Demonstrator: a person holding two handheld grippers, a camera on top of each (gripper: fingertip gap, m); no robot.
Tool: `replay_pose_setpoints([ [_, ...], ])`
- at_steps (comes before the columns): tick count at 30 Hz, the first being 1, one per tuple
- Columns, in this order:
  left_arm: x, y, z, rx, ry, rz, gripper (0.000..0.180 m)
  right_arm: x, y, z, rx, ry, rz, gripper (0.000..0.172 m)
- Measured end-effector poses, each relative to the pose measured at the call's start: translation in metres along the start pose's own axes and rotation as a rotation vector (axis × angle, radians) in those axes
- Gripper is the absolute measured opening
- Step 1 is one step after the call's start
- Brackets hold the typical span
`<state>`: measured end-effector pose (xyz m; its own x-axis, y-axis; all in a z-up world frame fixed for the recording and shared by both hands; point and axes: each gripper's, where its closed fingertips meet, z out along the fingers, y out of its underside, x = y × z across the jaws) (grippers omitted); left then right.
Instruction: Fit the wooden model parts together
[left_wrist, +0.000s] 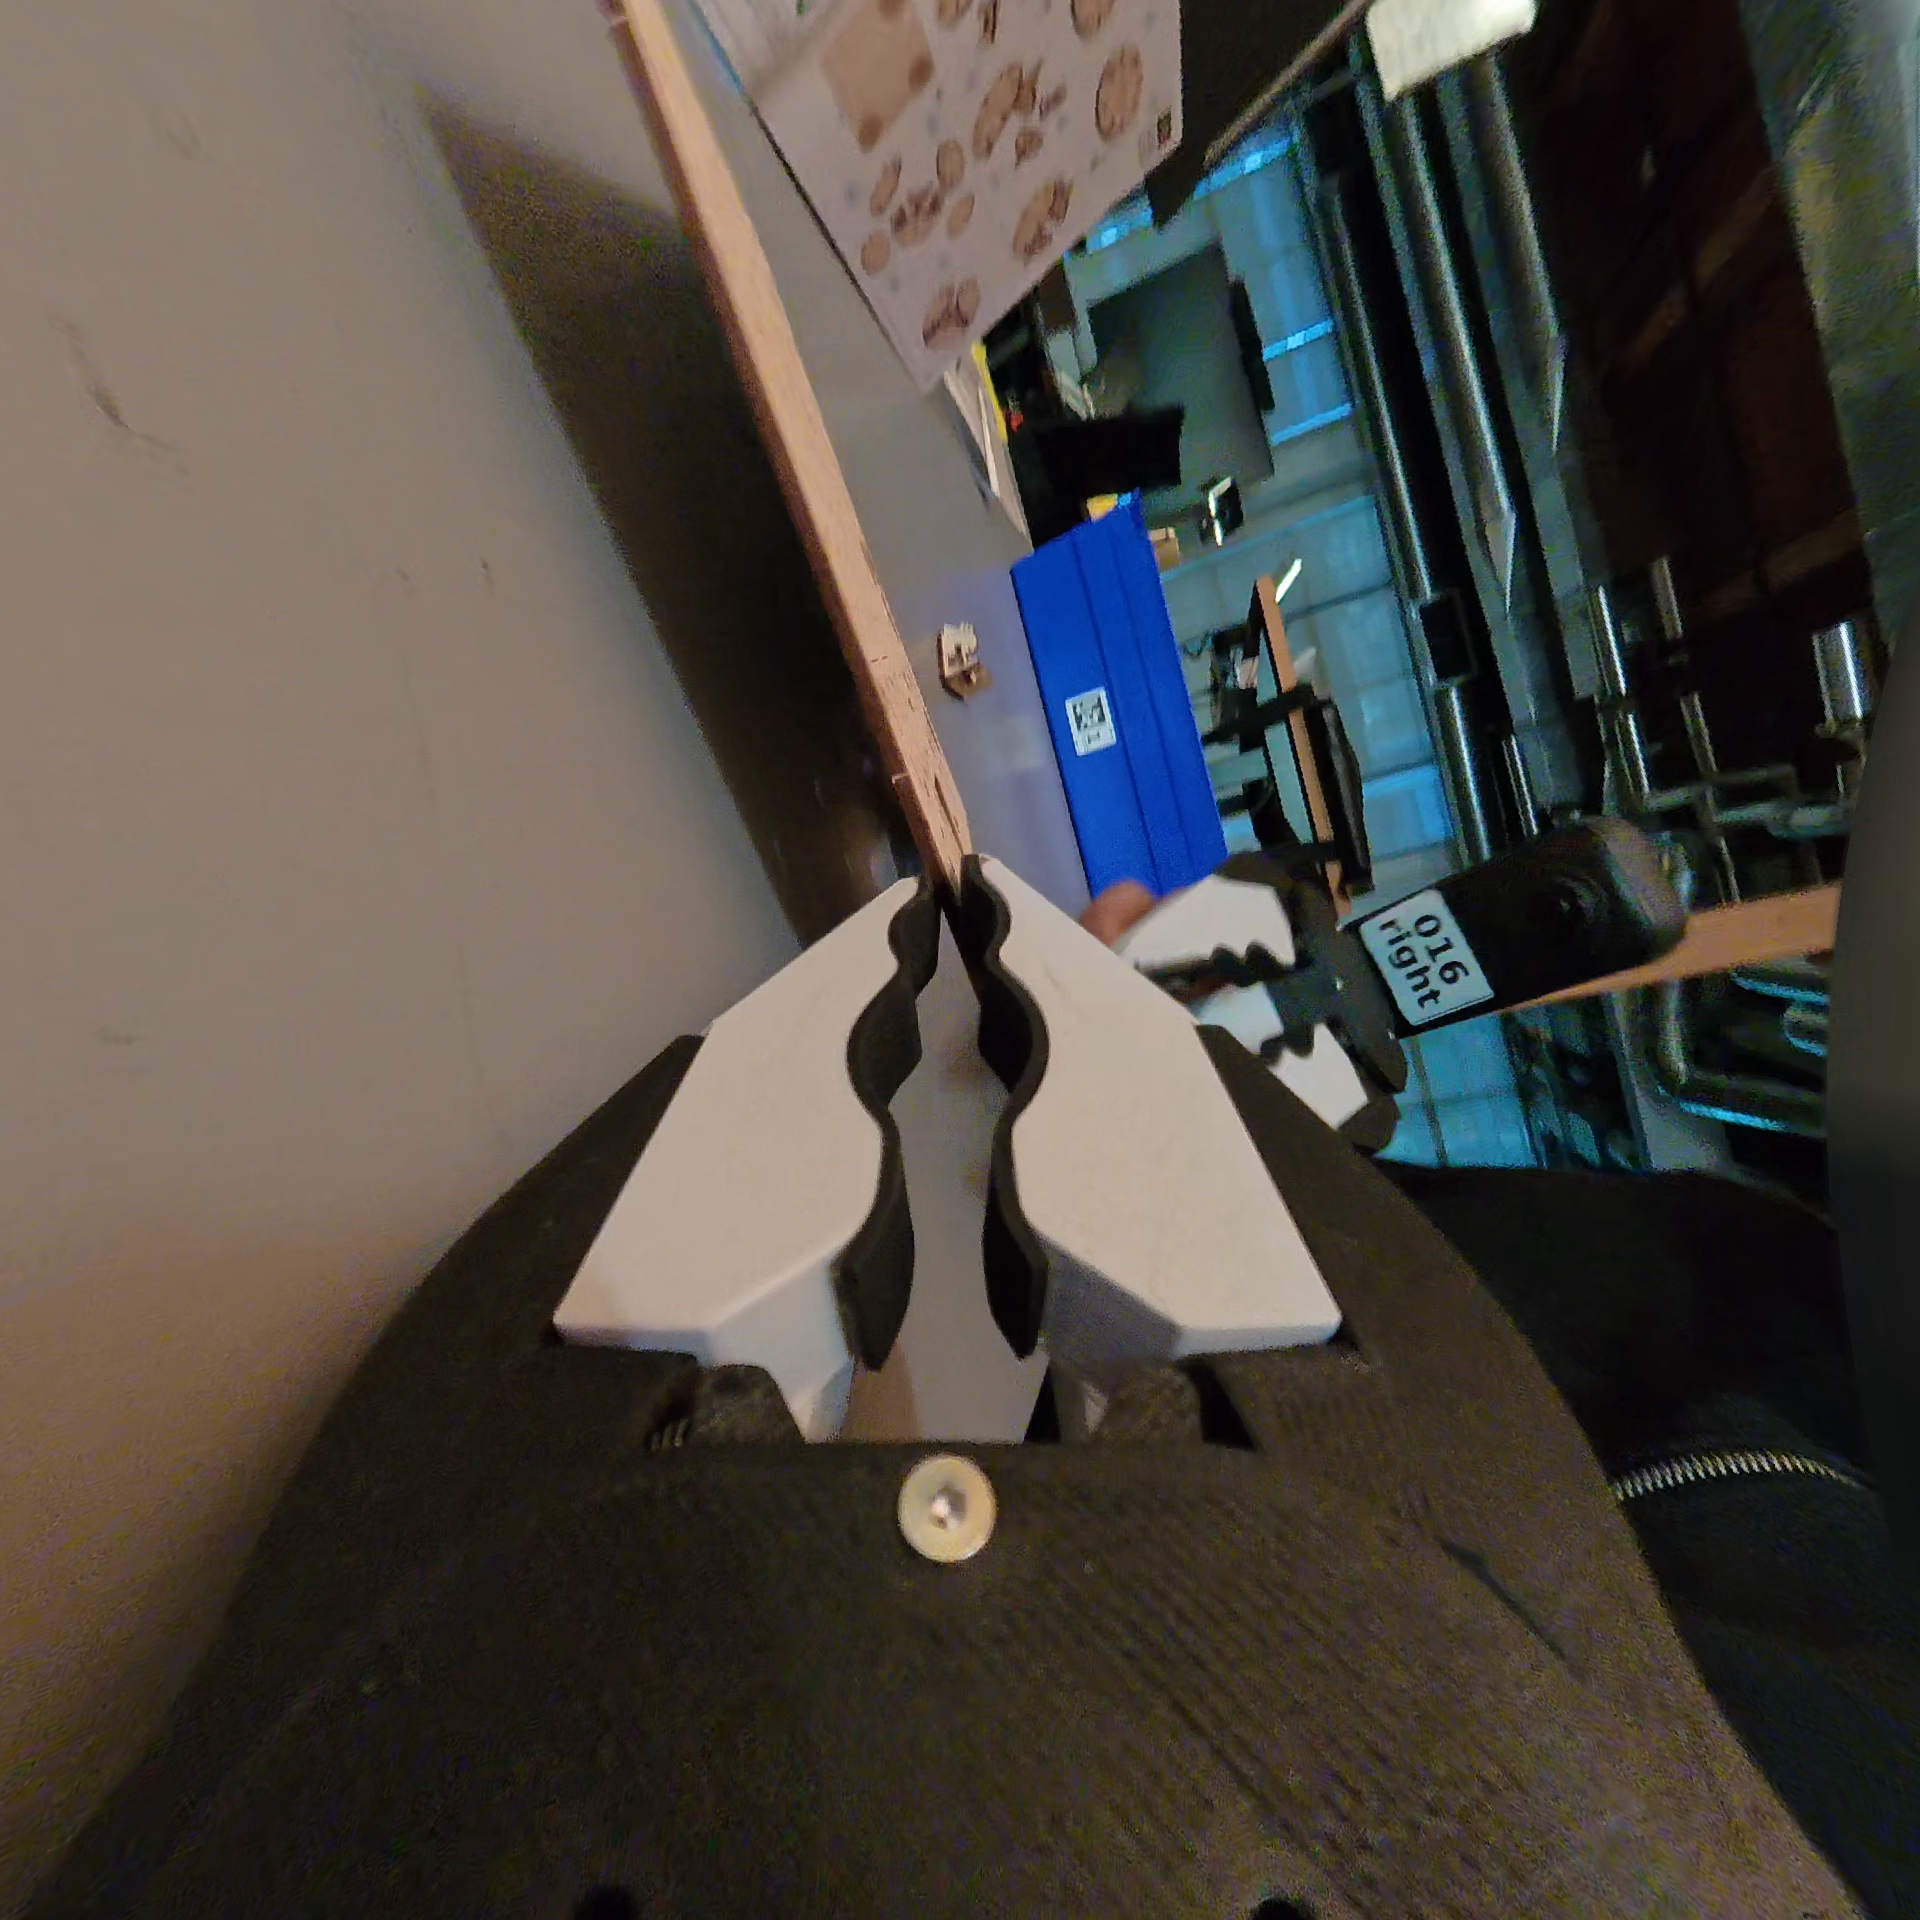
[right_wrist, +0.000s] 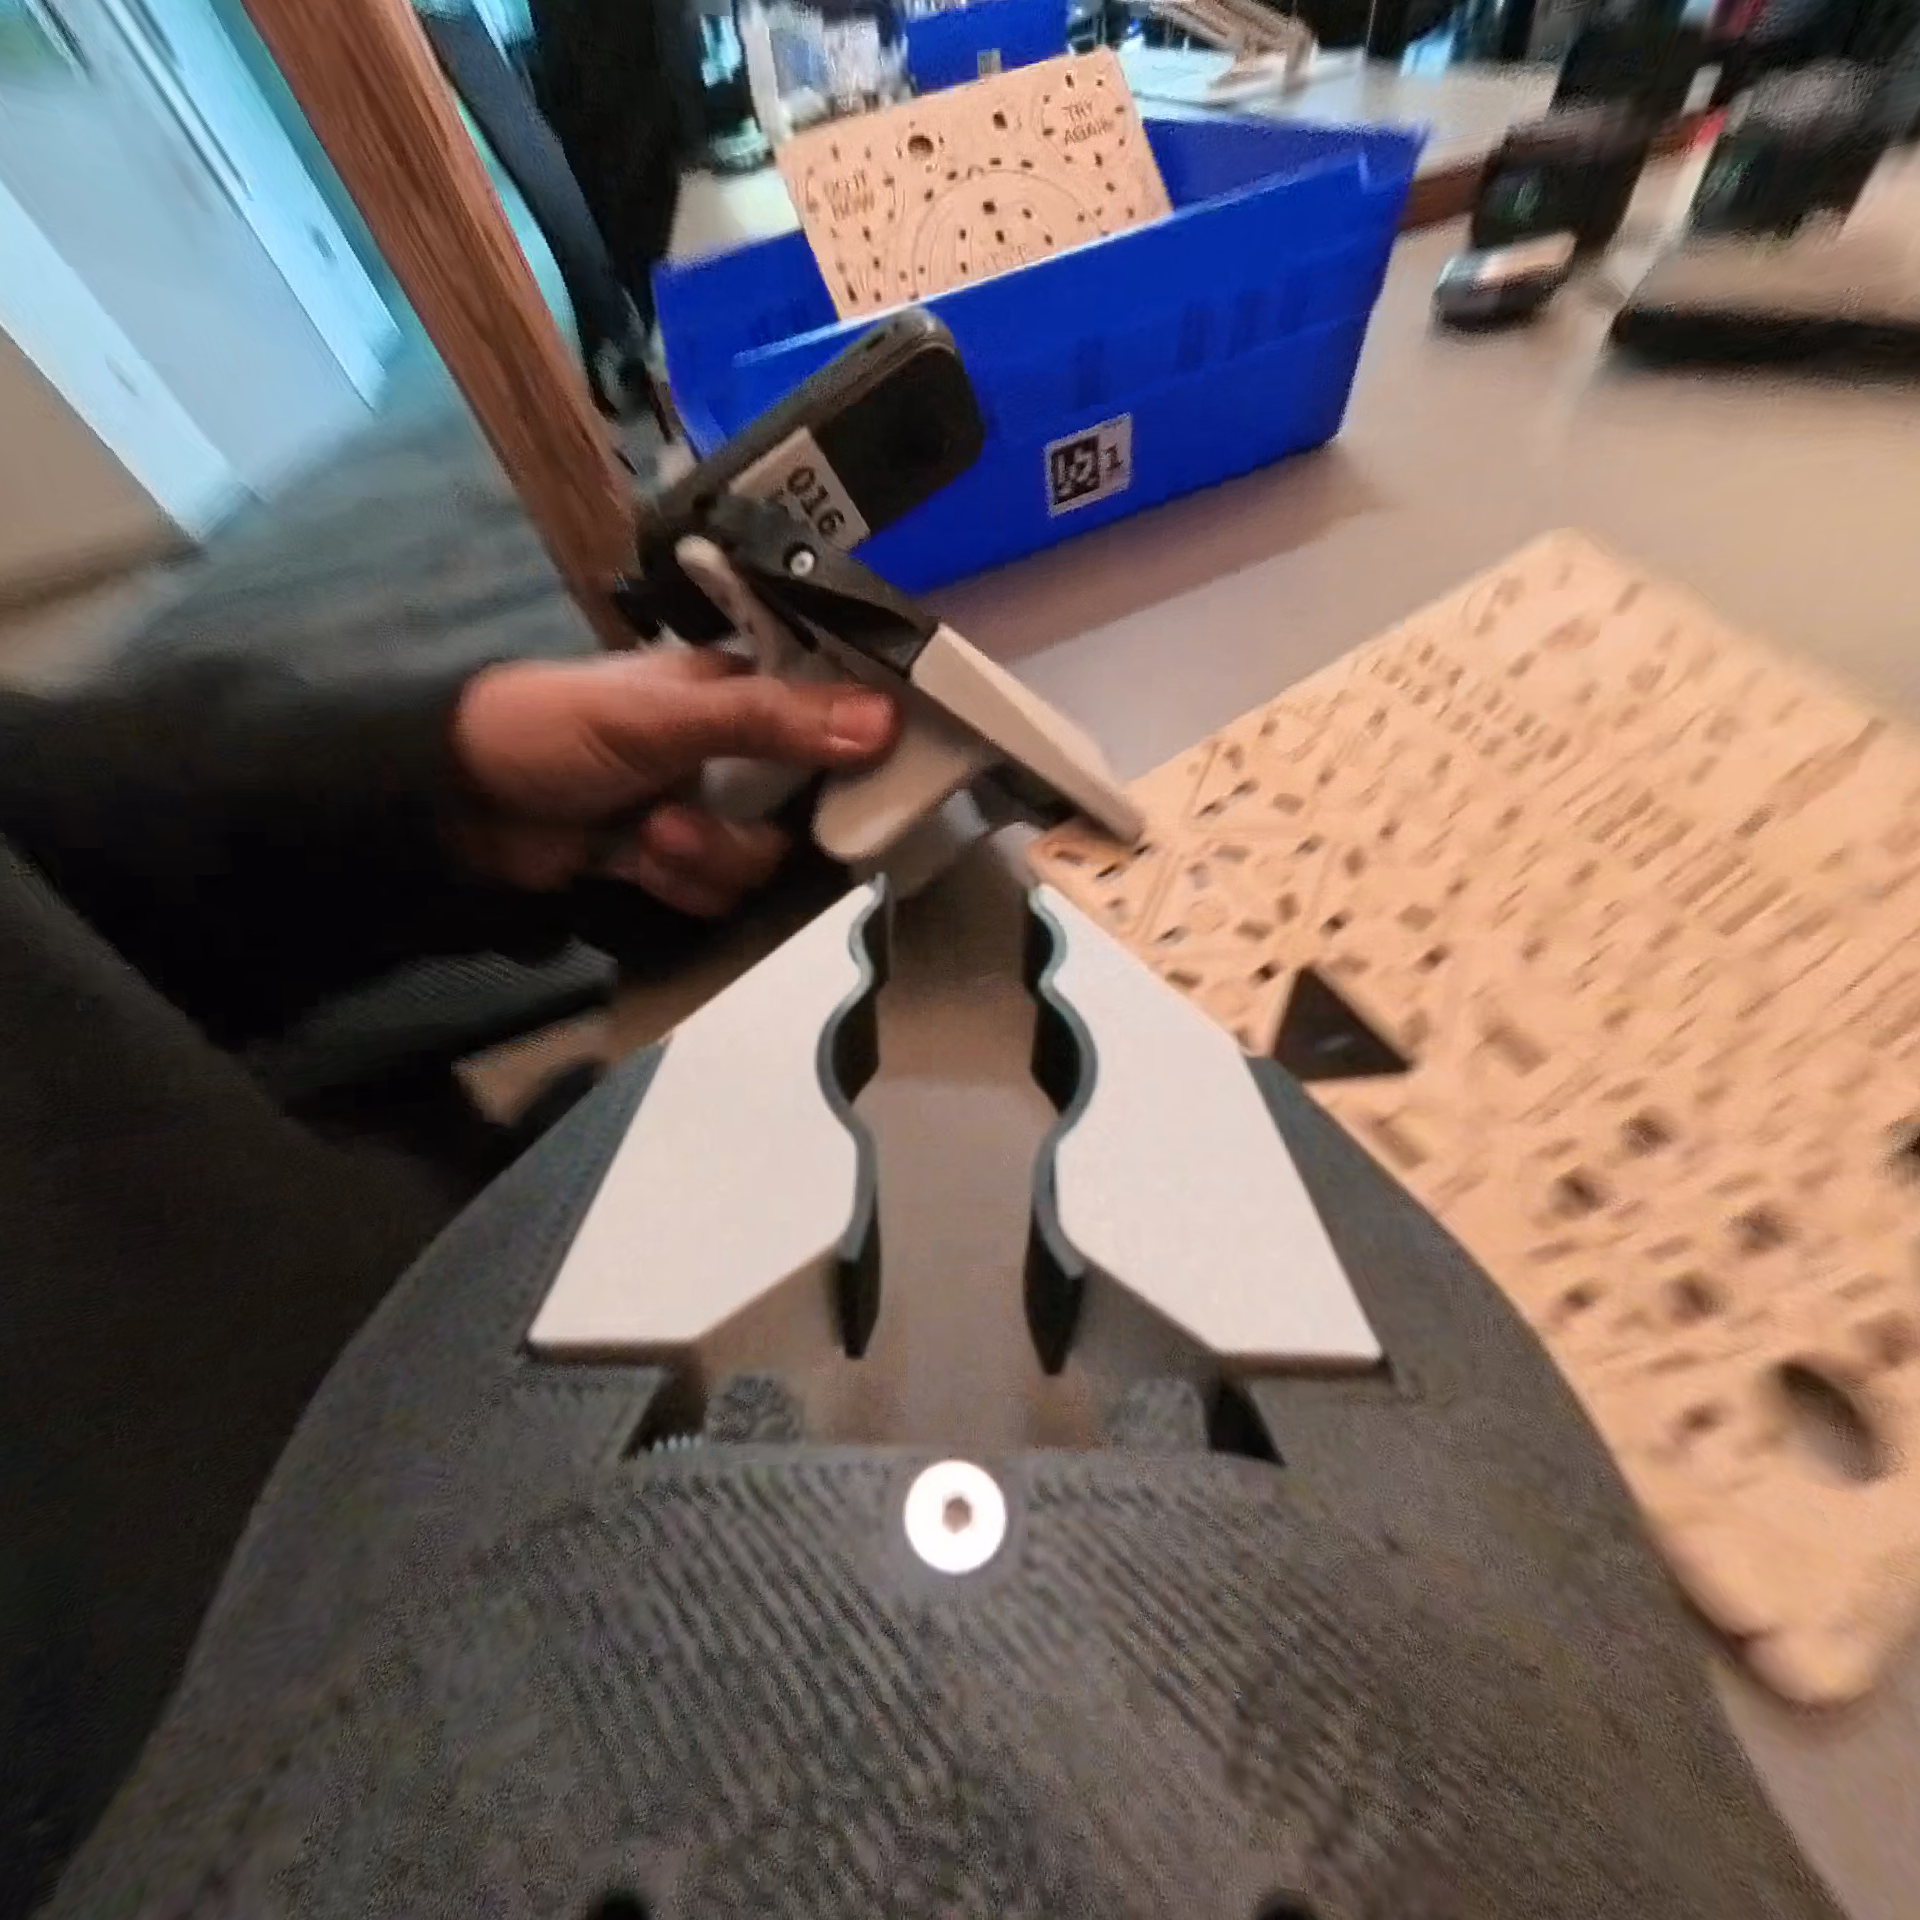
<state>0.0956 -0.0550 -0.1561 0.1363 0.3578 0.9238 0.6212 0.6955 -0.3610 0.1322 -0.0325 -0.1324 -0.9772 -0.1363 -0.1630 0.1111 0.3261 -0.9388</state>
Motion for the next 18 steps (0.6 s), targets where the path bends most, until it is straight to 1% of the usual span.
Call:
replay_pose_setpoints([
  [2, 0.003, -0.006, -0.001, 0.079, 0.002, 0.002, 0.004, -0.008, 0.003, -0.001, 0.006, -0.076, 0.256, 0.031],
  [4, 0.007, -0.011, -0.003, 0.15, 0.005, 0.017, 0.004, -0.004, 0.007, 0.001, 0.014, -0.116, 0.477, 0.034],
  [6, 0.01, -0.015, -0.005, 0.235, 0.003, 0.02, 0.004, 0.007, 0.011, 0.004, 0.045, -0.136, 0.662, 0.028],
  [9, 0.017, -0.018, -0.011, 0.344, 0.029, 0.001, 0.005, 0.013, 0.005, 0.006, 0.11, -0.222, 0.866, 0.034],
  [11, 0.019, -0.019, -0.016, 0.4, 0.024, 0.012, 0.005, 0.011, 0.0, 0.011, 0.135, -0.261, 0.917, 0.038],
  [13, 0.021, -0.016, -0.018, 0.431, 0.001, 0.039, 0.005, 0.014, -0.006, 0.017, 0.164, -0.268, 0.933, 0.039],
  [14, 0.022, -0.013, -0.018, 0.431, -0.007, 0.051, 0.005, 0.016, -0.009, 0.02, 0.173, -0.27, 0.931, 0.037],
  [16, 0.024, -0.006, -0.016, 0.428, -0.009, 0.052, 0.005, 0.021, -0.012, 0.026, 0.176, -0.259, 0.917, 0.023],
  [18, 0.023, -0.002, -0.017, 0.441, 0.027, -0.018, 0.006, 0.021, -0.015, 0.029, 0.165, -0.281, 0.888, 0.015],
])
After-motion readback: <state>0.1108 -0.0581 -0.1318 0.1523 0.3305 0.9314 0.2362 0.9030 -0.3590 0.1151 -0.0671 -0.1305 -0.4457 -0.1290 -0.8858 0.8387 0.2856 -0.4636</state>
